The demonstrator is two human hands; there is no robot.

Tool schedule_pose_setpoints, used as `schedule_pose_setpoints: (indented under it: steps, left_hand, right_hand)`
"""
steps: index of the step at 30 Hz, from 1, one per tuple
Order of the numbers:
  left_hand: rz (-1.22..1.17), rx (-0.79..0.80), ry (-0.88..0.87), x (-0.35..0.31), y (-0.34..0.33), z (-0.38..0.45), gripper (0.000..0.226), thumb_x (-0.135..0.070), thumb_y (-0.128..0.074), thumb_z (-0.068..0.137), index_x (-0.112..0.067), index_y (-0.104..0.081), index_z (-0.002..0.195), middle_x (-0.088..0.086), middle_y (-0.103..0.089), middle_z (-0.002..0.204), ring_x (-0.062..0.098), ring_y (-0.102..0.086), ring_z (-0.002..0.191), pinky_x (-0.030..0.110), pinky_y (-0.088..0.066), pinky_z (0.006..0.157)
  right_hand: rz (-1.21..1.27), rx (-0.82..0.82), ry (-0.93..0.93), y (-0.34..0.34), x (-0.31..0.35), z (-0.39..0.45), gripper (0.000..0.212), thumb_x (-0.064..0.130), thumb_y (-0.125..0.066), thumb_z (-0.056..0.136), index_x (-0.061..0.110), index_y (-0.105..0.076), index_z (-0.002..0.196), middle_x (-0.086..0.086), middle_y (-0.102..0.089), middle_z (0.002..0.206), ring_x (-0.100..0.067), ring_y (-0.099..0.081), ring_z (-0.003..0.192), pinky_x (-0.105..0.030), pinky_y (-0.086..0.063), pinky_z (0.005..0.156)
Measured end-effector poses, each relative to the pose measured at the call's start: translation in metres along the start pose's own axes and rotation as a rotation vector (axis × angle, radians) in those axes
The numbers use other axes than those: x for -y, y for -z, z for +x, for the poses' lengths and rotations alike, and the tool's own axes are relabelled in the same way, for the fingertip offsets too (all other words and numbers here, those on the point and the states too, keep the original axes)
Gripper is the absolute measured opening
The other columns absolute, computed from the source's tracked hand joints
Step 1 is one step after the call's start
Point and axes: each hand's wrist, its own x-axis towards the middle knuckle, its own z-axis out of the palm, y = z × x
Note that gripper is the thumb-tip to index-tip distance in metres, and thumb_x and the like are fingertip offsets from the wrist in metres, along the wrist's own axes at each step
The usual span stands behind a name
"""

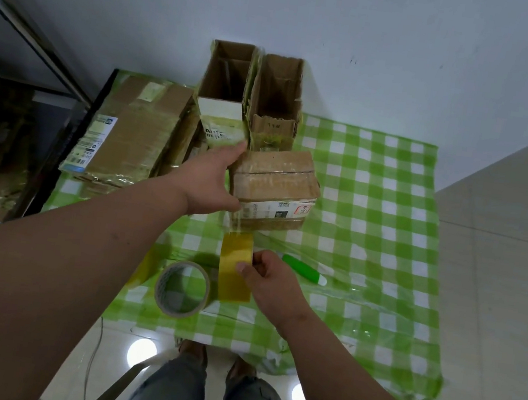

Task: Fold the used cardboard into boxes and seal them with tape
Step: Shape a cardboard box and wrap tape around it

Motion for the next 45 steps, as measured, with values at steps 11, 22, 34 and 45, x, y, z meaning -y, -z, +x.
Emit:
schedule_pose_setpoints:
  steps: [11, 22, 34, 45]
  left_hand:
    - [-0.444, -0.268, 0.377, 0.005, -0.059, -0.038, 0.043, -0.056, -0.073, 0.079, -0.017, -0.056, 0.089, 0.0, -0.067, 0.085, 0.02, -0.068, 0.084, 0.042, -0.056, 0.077]
    - [-0.848, -0.201, 0.439, 0.005, -0.076, -0.047, 0.017, -0.003, -0.074, 0.083, -0.014, -0.067, 0.094, -0.001, -0.062, 0.08, 0.013, -0.057, 0.075, 0.024, -0.046, 0.066]
    - [-0.997, -0.225, 0.561, 0.011, -0.088, -0.048, 0.005, -0.007, -0.073, 0.086, -0.006, -0.07, 0.09, 0.004, -0.069, 0.085, 0.018, -0.062, 0.082, 0.031, -0.054, 0.081]
    - [-1.144, -0.243, 0.569, 0.012, -0.096, -0.05, 0.004, -0.011, -0.069, 0.09, -0.008, -0.071, 0.091, 0.003, -0.07, 0.081, 0.013, -0.062, 0.073, 0.025, -0.049, 0.069]
  right_hand:
    - [0.035, 0.085, -0.032, 0.016, 0.002, -0.001, 0.022, 0.032, -0.068, 0.091, 0.014, -0.068, 0.105, -0.006, -0.072, 0.101, -0.022, -0.068, 0.096, -0.037, -0.054, 0.087]
    - [-0.588, -0.297, -0.058, 0.054, -0.034, 0.023, 0.027, 0.022, -0.05, 0.095, 0.018, -0.063, 0.118, -0.005, -0.061, 0.117, -0.028, -0.06, 0.105, -0.038, -0.048, 0.088]
    - [-0.985, -0.23, -0.034, 0.054, -0.055, 0.028, 0.016, 0.029, -0.046, 0.095, 0.022, -0.05, 0.108, 0.002, -0.055, 0.109, -0.024, -0.053, 0.108, -0.041, -0.032, 0.097]
    - [-0.439, -0.281, 0.545, 0.043, 0.008, 0.007, 0.015, 0.028, -0.056, 0.093, 0.018, -0.058, 0.104, 0.01, -0.052, 0.072, -0.01, -0.049, 0.057, -0.03, -0.036, 0.053]
